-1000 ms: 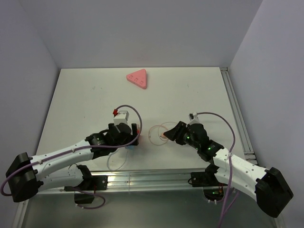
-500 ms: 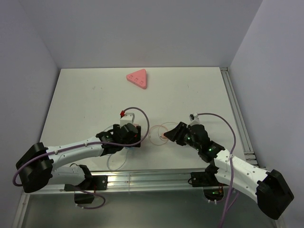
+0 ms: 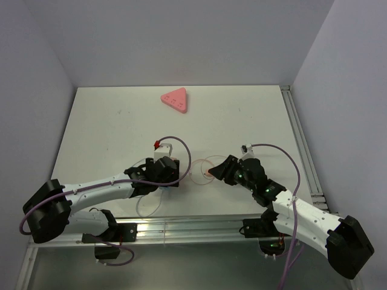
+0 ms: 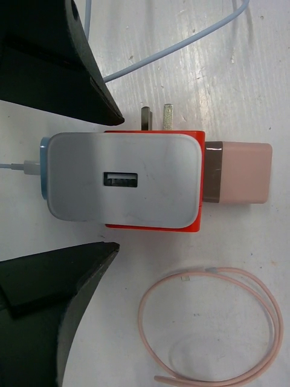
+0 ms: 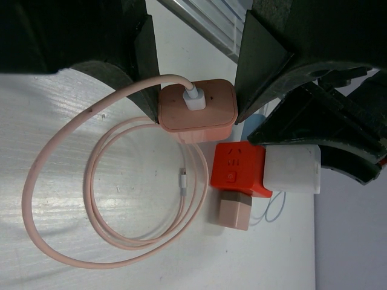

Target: Insert the plug

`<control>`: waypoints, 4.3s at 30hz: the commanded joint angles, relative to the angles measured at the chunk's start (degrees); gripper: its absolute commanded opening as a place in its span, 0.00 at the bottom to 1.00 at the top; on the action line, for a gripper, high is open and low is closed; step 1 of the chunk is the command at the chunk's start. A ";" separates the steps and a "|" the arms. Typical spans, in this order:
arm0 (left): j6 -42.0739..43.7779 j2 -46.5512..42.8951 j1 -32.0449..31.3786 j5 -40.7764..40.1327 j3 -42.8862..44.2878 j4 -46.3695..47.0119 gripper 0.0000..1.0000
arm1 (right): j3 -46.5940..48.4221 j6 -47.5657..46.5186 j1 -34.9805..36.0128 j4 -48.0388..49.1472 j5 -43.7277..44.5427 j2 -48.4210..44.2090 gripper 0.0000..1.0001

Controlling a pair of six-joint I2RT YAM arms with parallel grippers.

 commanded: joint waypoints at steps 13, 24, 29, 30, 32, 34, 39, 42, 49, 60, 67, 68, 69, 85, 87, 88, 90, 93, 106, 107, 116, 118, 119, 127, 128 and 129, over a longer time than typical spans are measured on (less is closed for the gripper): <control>0.31 1.09 0.81 -2.38 0.96 3.43 0.76 | -0.23 0.10 -0.28 2.71 0.07 0.98 0.00; 0.22 2.59 0.90 -2.21 0.87 4.49 0.71 | -0.23 0.19 -0.28 3.15 -0.37 1.86 0.00; 0.22 3.47 0.90 -2.47 0.96 4.84 0.70 | 0.04 -0.07 -0.28 3.06 -0.54 1.94 0.00; 0.22 3.47 0.90 -2.47 0.96 5.01 0.67 | 0.13 -0.07 -0.28 2.97 -0.54 2.03 0.00; 0.22 3.56 0.99 -2.21 0.96 5.10 0.42 | 0.30 -0.07 -0.28 3.23 -0.81 2.73 0.00; 0.40 3.47 1.07 -1.60 0.61 5.37 0.28 | 0.65 -0.16 -0.28 3.32 -1.07 3.26 0.00; 0.22 1.54 1.34 2.00 -1.15 7.90 0.00 | 3.11 0.45 -0.19 4.11 -4.31 7.48 0.00; -0.83 -0.92 2.56 9.11 -4.22 12.81 0.00 | 3.82 2.38 -0.02 6.83 -6.07 9.41 0.00; -4.08 -3.39 4.41 17.57 -7.48 18.38 0.00 | 8.65 4.32 6.39 8.15 -1.70 13.02 0.00; -10.85 -2.86 7.05 26.00 -11.16 23.11 0.00 | 10.32 5.99 16.59 9.30 10.70 18.03 0.00; -10.85 -4.00 9.16 27.41 -13.28 24.00 0.00 | 9.62 5.91 18.61 9.21 14.13 18.20 0.00; -10.85 -4.18 9.16 27.24 -13.54 24.00 0.00 | 9.71 5.64 18.70 8.95 14.57 18.20 0.00; -10.85 -4.61 9.25 27.24 -13.72 24.00 0.00 | 10.05 5.29 18.70 8.17 15.44 18.20 0.00; -10.67 -6.46 9.60 26.53 -15.04 23.73 0.00 | 10.59 4.15 19.32 10.62 16.95 21.54 0.00; -10.94 -6.20 9.60 26.36 -15.30 24.17 0.00 | 10.59 4.50 19.58 11.05 18.17 21.55 0.00; -11.11 -6.29 9.69 26.27 -15.39 24.35 0.00 | 10.41 4.67 20.10 11.23 18.79 21.37 0.00; -11.47 -6.55 9.69 26.27 -15.65 24.61 0.00 | 10.06 4.94 20.63 11.76 20.36 20.76 0.00; -11.90 -7.08 9.69 26.01 -16.00 24.53 0.00 | 10.06 5.11 21.34 11.32 22.04 20.05 0.00; -13.84 -7.34 9.69 26.71 -17.58 26.64 0.00 | 9.44 6.61 23.36 13.43 25.55 21.02 0.00; -14.28 -7.60 9.60 26.62 -17.76 26.98 0.00 | 9.27 6.78 23.54 13.17 25.65 20.41 0.00; -16.38 -7.96 9.60 26.45 -19.61 29.53 0.00 | 11.02 8.36 24.68 13.17 24.68 24.79 0.00; -16.83 -8.31 9.60 26.01 -20.31 30.24 0.00 | 12.25 8.80 25.47 11.68 25.47 26.19 0.00; -17.26 -8.40 9.60 25.92 -20.57 30.33 0.00 | 12.34 8.89 25.64 11.67 25.47 26.46 0.00; -18.67 -9.45 9.51 25.83 -22.77 32.08 0.00 | 13.56 9.95 27.40 11.15 25.91 29.09 0.00; -18.76 -9.19 9.60 26.44 -22.86 32.52 0.00 | 14.27 10.04 27.58 10.45 25.74 29.54 0.00; -18.76 -9.10 9.60 26.97 -23.12 32.87 0.00 | 14.62 9.86 27.84 10.44 25.39 29.80 0.00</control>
